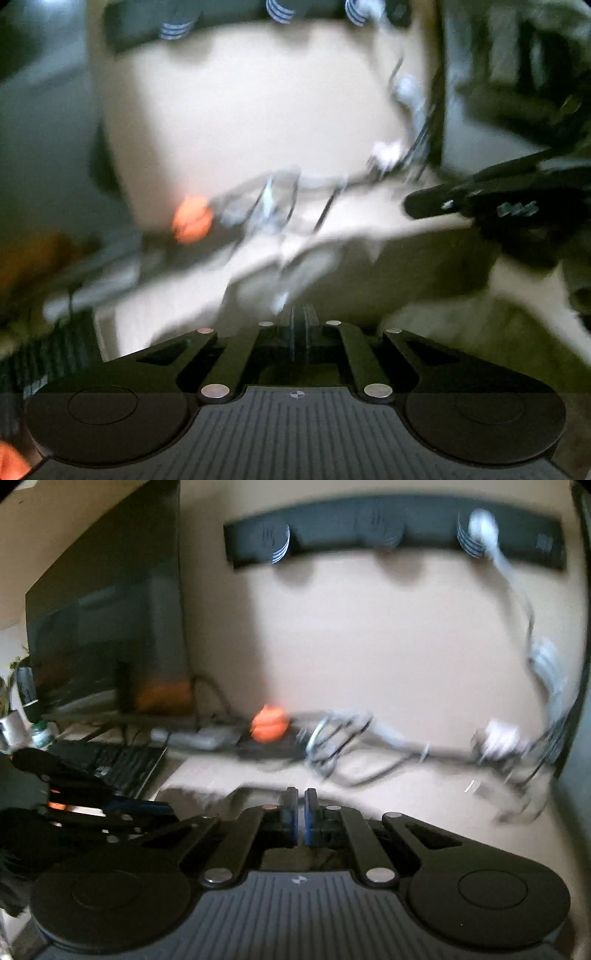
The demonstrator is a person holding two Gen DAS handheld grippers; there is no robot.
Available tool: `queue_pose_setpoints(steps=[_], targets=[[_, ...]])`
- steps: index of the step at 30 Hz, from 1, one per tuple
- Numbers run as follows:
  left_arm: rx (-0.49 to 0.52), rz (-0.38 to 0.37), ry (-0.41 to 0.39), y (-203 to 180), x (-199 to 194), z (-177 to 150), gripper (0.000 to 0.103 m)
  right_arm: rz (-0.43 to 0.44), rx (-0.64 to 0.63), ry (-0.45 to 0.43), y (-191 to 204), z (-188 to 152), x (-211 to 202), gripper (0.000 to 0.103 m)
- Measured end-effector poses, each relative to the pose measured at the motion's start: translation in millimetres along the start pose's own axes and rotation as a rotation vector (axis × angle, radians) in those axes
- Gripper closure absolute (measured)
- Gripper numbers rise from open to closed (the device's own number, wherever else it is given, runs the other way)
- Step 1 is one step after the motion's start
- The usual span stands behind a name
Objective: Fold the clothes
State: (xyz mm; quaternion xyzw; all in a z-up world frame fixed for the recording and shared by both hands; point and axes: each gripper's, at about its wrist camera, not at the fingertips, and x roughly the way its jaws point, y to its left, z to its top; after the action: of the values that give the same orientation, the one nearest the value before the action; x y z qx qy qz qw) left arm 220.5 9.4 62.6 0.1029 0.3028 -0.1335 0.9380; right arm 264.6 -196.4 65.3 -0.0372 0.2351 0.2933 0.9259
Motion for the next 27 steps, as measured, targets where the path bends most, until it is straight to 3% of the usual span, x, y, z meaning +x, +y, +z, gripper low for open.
queue_pose_setpoints(steps=[2,5,7,8,9,10,11,17,18,20,24,27], targets=[[0.034,-0.025,-0.001,-13,5,2,0.096,-0.065,-0.025,0.026,-8,-7,7,0.1],[0.072,-0.056,0.064,-30,23,-9,0.088,-0.121,0.077,0.111,-27,-27,19,0.098],[0.071,-0.046,0.124,-40,35,-24,0.081,-0.068,0.183,0.124,-41,-37,9,0.093],[0.073,-0.035,0.13,-43,36,-28,0.063,-0.035,0.212,0.117,-45,-40,2,0.074],[0.075,-0.024,0.133,-45,36,-32,0.055,-0.008,0.22,0.109,-44,-43,-3,0.048],[0.086,-0.011,0.126,-46,36,-34,0.044,0.006,0.201,0.099,-40,-44,-5,0.042],[0.098,0.004,0.123,-47,35,-35,0.039,0.019,0.18,0.088,-35,-45,-6,0.041],[0.093,0.065,0.177,-24,37,-47,0.028,0.067,0.167,0.179,-11,-57,41,0.041],[0.088,0.073,0.191,-18,37,-50,0.026,0.074,0.166,0.197,-9,-59,49,0.05],[0.083,0.083,0.214,-10,37,-55,0.021,0.083,0.149,0.205,-4,-60,56,0.085],[0.081,0.107,0.227,2,36,-60,0.021,0.094,0.112,0.135,1,-43,38,0.093],[0.097,0.13,0.231,5,40,-62,0.037,0.086,0.108,0.124,0,-35,40,0.095]])
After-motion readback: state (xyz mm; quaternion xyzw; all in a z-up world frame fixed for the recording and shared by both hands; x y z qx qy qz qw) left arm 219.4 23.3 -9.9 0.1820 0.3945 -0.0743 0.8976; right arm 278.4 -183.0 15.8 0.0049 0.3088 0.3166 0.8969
